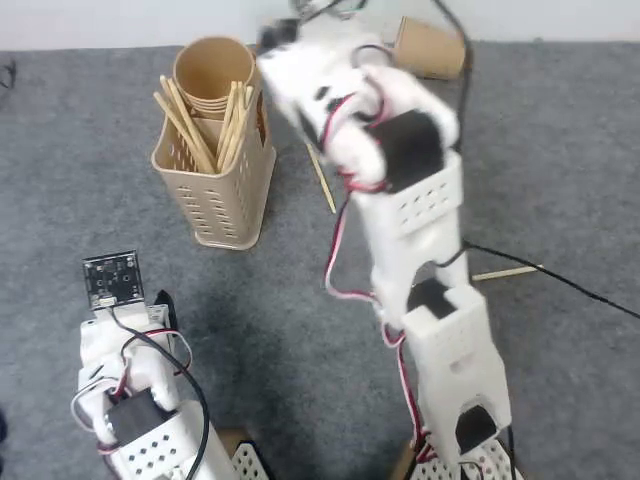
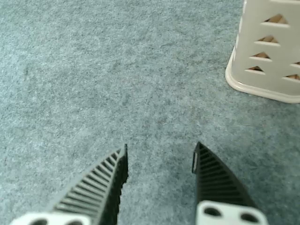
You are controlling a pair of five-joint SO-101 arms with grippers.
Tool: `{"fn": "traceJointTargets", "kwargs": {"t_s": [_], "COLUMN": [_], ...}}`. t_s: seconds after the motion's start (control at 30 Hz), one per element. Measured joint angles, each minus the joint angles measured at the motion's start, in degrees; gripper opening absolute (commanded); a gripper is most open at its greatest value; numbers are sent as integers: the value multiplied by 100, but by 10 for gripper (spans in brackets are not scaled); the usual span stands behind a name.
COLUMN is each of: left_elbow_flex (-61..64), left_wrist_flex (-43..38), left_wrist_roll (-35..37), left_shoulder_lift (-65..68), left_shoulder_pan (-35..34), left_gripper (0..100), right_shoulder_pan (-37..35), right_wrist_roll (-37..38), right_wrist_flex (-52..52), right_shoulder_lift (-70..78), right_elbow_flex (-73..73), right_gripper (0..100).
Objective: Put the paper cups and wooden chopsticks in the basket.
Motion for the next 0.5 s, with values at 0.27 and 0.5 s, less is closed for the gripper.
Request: {"fn": "traceJointTargets", "kwargs": {"t_s": [0.27,0.5], "left_elbow_flex": [0,0], "left_wrist_flex": [0,0], "left_wrist_roll": [0,0], "left_shoulder_lift": [0,0], "left_shoulder_pan": [0,0], "left_gripper": [209,209], "right_shoulder_pan": [-870,-1266], "right_wrist_roll": [501,844], "right_wrist_flex": [-2031,-2356], "right_shoulder_lift": [879,2057], "right_elbow_flex": [-35,-26], "right_gripper": [7,7]}}
